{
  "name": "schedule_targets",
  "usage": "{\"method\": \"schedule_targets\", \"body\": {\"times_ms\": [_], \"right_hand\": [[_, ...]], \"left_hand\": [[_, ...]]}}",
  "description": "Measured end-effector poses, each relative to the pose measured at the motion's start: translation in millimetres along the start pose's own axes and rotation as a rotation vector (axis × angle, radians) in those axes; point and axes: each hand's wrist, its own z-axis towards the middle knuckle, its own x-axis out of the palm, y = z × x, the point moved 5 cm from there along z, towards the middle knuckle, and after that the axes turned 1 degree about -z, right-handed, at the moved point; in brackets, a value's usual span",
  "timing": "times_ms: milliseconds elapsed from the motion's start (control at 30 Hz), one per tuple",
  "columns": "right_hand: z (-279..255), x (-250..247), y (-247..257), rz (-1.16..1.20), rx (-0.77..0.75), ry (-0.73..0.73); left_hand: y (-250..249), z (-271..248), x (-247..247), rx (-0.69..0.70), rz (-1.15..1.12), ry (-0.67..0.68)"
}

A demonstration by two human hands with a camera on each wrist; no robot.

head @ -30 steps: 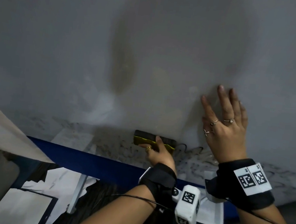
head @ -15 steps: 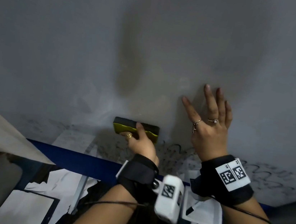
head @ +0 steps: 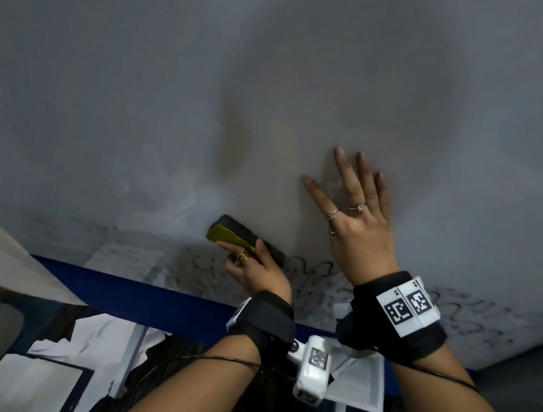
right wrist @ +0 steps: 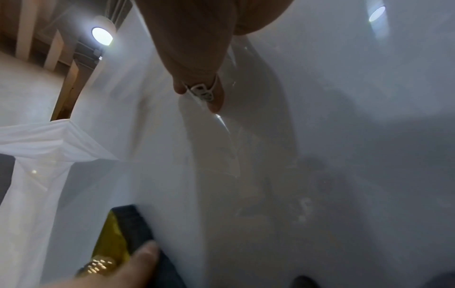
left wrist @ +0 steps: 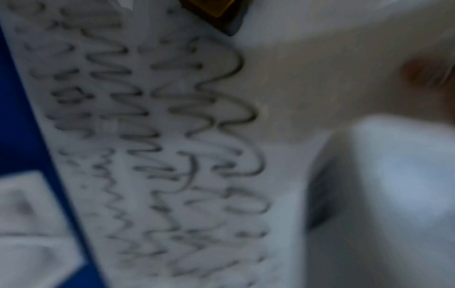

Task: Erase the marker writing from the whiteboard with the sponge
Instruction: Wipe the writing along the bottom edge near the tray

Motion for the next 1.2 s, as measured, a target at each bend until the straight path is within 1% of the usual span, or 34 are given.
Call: {"method": "schedule_targets", "body": {"times_ms": [67, 100, 133, 167, 233, 300, 400, 533, 567, 600, 633, 700, 767, 833, 900, 1000, 1100, 1200], "right_hand": [[0, -1, -1, 0.017, -0.002, 0.02], [-1, -2, -2, 0.026, 0.002, 0.027], [-1, -3, -4, 0.036, 0.011, 0.033], [-3, -5, -7, 0.044, 0.029, 0.036], [-7, -12, -18, 0.039, 0.084, 0.012], [-11, -22, -32, 0.01, 0.155, -0.033], [-19, -33, -49, -0.033, 0.259, -0.066], [-29, -32, -52, -0.008, 0.261, 0.006], [-30, -33, -52, 0.004, 0.254, 0.022], [-31, -35, -53, 0.016, 0.242, 0.032], [-32, -38, -57, 0.025, 0.226, 0.039], [-38, -45, -70, 0.03, 0.211, 0.05], [-49, -51, -83, 0.016, 0.238, 0.059], [-58, -55, -92, -0.035, 0.266, 0.056], [-63, -56, -96, -0.088, 0.283, 0.054], [-66, -53, -96, -0.084, 0.3, 0.049], [-66, -51, -95, -0.056, 0.295, 0.049], [-67, -54, -99, -0.005, 0.273, 0.06]], "left_hand": [[1, -17, 5, 0.044, 0.076, 0.06], [3, -24, 9, 0.084, 0.163, 0.122], [3, -31, 11, 0.145, 0.279, 0.185], [4, -33, 10, 0.245, 0.38, 0.215], [-1, -26, 4, 0.48, 0.498, 0.183], [-1, -8, -8, 0.622, 0.601, 0.127], [-7, 14, -25, 0.754, 0.681, 0.081], [-8, 19, -27, 0.86, 0.724, 0.13], [-8, 19, -27, 0.957, 0.733, 0.146], [-8, 21, -26, 1.11, 0.76, 0.169], [-8, 23, -24, 1.293, 0.817, 0.188], [-10, 27, -21, 1.622, 0.905, 0.18], [-13, 26, -17, 1.849, 0.922, 0.181], [-19, 21, -11, 1.998, 0.953, 0.199], [-24, 11, -6, 2.091, 0.967, 0.222], [-28, -12, 8, 2.148, 0.929, 0.261], [-24, -44, 32, 2.146, 0.892, 0.318], [-13, -76, 54, 2.089, 0.865, 0.373]]}}
